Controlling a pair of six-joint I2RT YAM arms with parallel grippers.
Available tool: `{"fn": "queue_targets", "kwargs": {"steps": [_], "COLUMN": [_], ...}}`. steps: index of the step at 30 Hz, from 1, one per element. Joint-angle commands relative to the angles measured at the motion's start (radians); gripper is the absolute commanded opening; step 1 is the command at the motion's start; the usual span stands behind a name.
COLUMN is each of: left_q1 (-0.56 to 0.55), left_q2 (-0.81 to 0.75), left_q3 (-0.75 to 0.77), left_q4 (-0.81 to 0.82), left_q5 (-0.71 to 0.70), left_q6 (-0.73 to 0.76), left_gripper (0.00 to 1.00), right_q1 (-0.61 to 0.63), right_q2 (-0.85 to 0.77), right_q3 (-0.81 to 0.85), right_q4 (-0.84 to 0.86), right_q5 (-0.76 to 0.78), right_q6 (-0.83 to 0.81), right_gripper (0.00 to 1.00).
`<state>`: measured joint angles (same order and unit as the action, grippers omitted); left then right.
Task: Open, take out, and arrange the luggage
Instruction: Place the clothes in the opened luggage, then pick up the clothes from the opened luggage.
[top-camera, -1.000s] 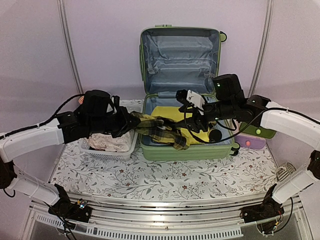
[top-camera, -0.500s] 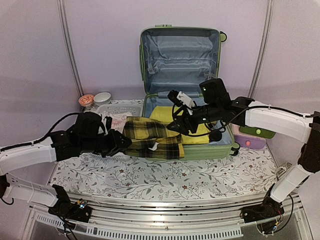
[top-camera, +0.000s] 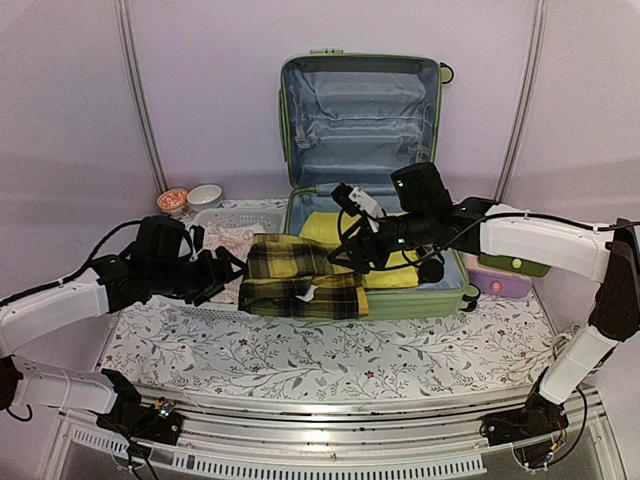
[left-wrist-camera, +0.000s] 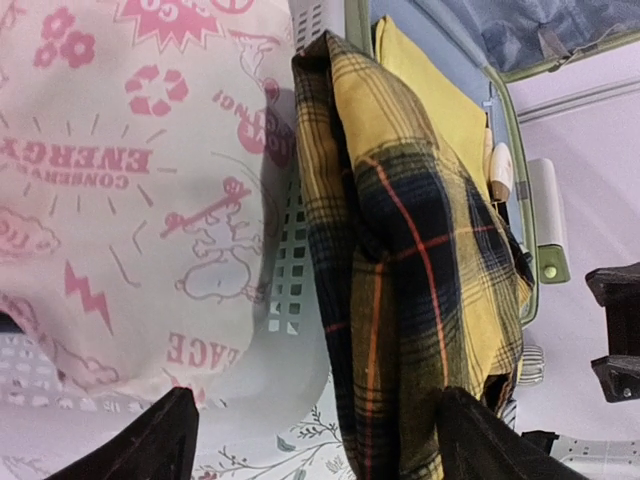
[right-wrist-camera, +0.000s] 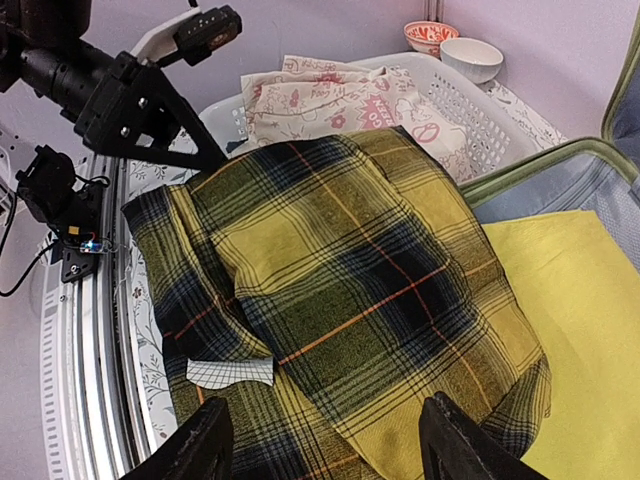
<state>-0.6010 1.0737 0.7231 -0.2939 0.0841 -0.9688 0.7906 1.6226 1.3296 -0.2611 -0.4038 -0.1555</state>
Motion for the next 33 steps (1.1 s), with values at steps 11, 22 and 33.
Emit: {"fn": "queue_targets", "kwargs": {"steps": [11, 22, 33], "left_q1": [0.253, 0.251, 0.258], "left_q2": [0.147, 0.310, 0.355], "left_q3": [-0.091, -0.061, 0.083], "left_q4": [0.418, 0.621, 0.512], "left_q5": [0.642, 0.747, 0.669], "left_q6": [0.036, -0.021, 0.148], "left_gripper": [0.98, 0.66, 0.14], "right_q1": [-0.003, -0.003, -0.003], "right_q2": [0.014, 0.036, 0.000], "right_q3": [0.022, 0.035, 0.010], "right_q4": [-0.007, -0.010, -0.032], "right_q5": [-0.028, -0.029, 0.007], "right_q6": [0.017, 0.011, 0.009], "right_gripper": [0.65, 0.65, 0.65]}}
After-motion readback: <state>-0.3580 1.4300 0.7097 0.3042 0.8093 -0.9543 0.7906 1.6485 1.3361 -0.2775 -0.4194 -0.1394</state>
